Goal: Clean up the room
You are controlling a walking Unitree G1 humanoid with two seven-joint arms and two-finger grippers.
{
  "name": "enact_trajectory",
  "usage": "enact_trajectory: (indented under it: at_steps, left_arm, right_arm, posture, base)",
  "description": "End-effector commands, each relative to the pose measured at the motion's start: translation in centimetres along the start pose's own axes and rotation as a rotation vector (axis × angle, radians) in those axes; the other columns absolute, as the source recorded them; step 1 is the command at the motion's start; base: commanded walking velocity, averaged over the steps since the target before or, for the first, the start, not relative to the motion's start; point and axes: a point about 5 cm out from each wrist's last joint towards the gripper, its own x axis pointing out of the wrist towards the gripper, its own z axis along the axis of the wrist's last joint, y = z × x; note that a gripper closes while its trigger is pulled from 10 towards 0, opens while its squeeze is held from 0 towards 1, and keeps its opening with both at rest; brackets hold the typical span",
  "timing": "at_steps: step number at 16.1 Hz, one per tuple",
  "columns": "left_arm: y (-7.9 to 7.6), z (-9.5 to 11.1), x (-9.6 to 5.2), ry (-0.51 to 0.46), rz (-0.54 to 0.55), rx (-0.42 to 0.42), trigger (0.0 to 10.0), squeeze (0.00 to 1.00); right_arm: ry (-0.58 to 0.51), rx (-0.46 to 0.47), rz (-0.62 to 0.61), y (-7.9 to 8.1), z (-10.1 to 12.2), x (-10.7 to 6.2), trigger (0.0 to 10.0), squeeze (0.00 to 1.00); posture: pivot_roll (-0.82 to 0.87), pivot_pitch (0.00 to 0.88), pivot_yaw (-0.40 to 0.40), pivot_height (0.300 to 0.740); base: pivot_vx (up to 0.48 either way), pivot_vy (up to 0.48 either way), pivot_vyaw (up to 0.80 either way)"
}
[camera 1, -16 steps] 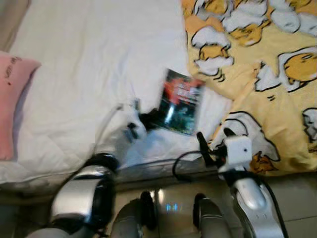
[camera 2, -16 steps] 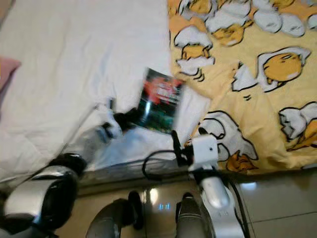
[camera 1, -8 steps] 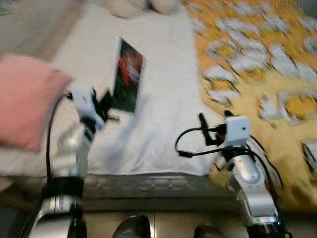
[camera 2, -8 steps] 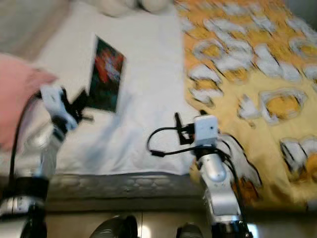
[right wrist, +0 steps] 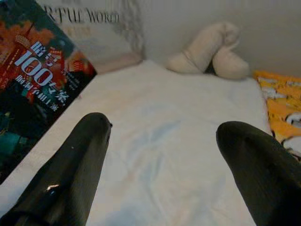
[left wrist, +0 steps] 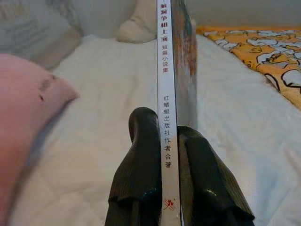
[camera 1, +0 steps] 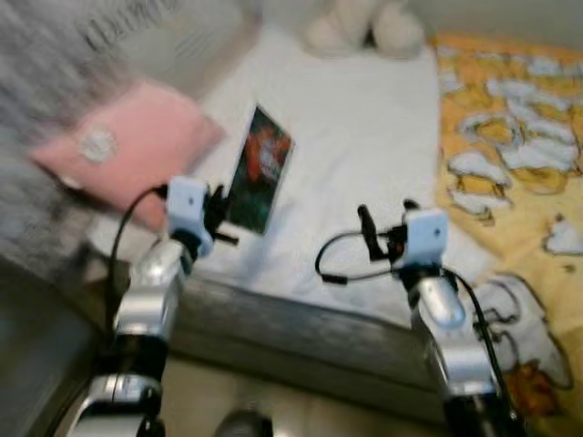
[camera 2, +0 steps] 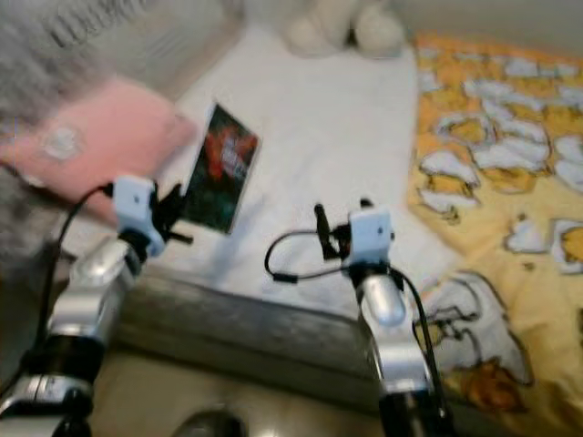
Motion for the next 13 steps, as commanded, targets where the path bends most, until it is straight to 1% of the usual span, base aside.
enact_trajectory:
  at_steps: [1,2,3,4,6,8,9,11,13]
  left_arm:
    - [0.4,1.4,0.5,-0.044,-0.001,0.04,10.0,0.0]
    - [0.3,1.3,0.7,-0.039,-0.002,0.053,10.0,0.0]
    - [0.0,1.2,0.8,-0.027,-0.012,0.046,10.0,0.0]
    - [-0.1,1.1,0.9,-0.024,-0.016,0.049,10.0,0.0]
    - [-1.5,0.8,1.4,-0.012,-0.074,0.033,10.0,0.0]
    - [-1.8,0.9,1.7,-0.015,-0.092,0.037,10.0,0.0]
    - [-1.7,1.0,1.9,-0.014,-0.096,0.038,10.0,0.0]
    - [-1.6,1.2,2.1,-0.023,-0.088,0.067,10.0,0.0]
    - [-1.9,1.1,2.3,-0.012,-0.084,0.079,10.0,0.0]
  right_arm:
    - [0.001,0.006,-0.015,-0.1,-0.2,0.0,10.0,0.0]
    - [0.001,0.007,-0.021,-0.2,-0.3,0.0,10.0,0.0]
    - [0.006,0.008,-0.039,-0.4,-0.6,-0.4,10.0,0.0]
    - [0.007,0.008,-0.042,-0.4,-0.7,-0.5,10.0,0.0]
    - [0.005,0.007,-0.057,-0.3,-0.9,-0.8,10.0,0.0]
    - [0.009,0.002,-0.066,-0.3,-1.0,-0.8,10.0,0.0]
    - [0.029,-0.001,-0.073,-0.3,-1.3,-0.8,10.0,0.0]
    - [0.019,0.002,-0.077,-0.3,-1.3,-0.8,10.0,0.0]
    - [0.013,0.002,-0.073,-0.4,-1.2,-0.8,10.0,0.0]
  posture:
    - [-0.1,0.0,0.055,0.736]
    - [-0.1,0.0,0.061,0.736]
    - [-0.11,0.0,0.069,0.736]
    - [-0.11,0.0,0.069,0.736]
    - [-0.13,0.0,0.085,0.736]
    - [-0.13,0.0,0.091,0.736]
    - [-0.14,0.0,0.096,0.736]
    - [-0.14,0.0,0.099,0.736]
    - [-0.14,0.0,0.096,0.736]
  base:
    - [0.0,0.48,0.0]
    - [0.0,0.48,0.0]
    - [0.0,0.48,0.0]
    - [0.0,0.48,0.0]
    - [0.0,0.48,0.0]
    - [0.0,0.48,0.0]
    - [0.0,0.48,-0.77]
    - [0.0,0.48,-0.75]
    - [0.0,0.0,0.0]
